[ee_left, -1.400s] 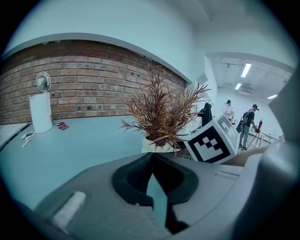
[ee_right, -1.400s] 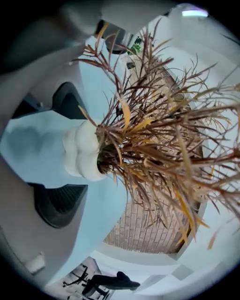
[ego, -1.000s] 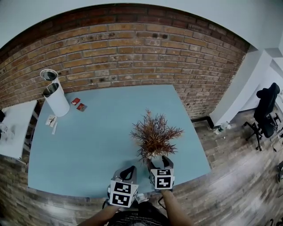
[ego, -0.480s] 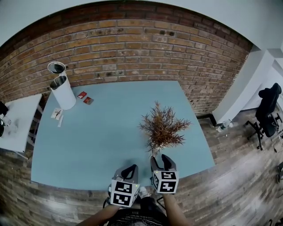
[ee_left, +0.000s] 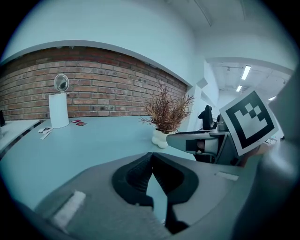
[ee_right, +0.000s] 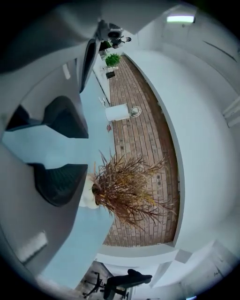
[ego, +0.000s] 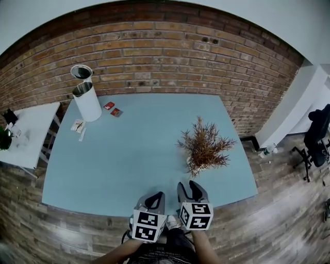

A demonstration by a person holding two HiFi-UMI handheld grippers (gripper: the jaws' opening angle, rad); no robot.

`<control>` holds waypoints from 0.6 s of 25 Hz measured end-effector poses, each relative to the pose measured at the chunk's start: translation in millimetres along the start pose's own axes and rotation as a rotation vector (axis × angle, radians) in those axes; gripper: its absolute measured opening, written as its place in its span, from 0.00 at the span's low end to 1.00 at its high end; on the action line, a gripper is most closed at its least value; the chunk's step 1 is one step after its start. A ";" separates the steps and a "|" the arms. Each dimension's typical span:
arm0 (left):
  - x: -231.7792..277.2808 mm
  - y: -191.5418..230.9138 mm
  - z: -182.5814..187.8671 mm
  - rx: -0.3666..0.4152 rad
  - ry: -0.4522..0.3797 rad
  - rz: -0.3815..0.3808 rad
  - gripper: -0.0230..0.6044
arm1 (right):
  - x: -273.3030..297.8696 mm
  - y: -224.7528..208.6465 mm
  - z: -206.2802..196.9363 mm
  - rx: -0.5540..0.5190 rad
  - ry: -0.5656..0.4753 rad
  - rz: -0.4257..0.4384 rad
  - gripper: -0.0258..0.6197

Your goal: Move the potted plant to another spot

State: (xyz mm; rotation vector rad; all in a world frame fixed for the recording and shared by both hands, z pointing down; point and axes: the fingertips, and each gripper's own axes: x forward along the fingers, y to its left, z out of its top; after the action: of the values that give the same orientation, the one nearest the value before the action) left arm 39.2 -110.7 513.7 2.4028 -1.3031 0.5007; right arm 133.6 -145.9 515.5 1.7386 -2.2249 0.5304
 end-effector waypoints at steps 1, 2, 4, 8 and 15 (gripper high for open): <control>-2.4 2.6 -1.3 -0.006 -0.002 0.003 0.04 | -0.7 6.3 0.5 0.003 -0.003 0.012 0.31; -4.8 5.0 -3.0 -0.014 -0.004 0.007 0.04 | -1.5 12.7 0.7 0.009 -0.005 0.025 0.30; -9.4 10.2 -6.0 -0.023 -0.005 0.020 0.04 | -3.7 25.7 0.6 0.025 -0.009 0.053 0.30; -18.8 21.4 -10.8 -0.034 -0.004 0.051 0.04 | -9.4 54.9 1.0 0.008 -0.014 0.108 0.26; -40.9 38.3 -15.5 -0.067 -0.013 0.095 0.03 | -19.3 101.3 -4.9 -0.058 -0.001 0.177 0.20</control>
State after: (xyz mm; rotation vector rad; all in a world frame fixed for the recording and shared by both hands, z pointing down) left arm -16.3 -93.5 513.5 2.3018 -1.4219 0.4607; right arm 40.1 -105.2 499.6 1.5231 -2.3842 0.4970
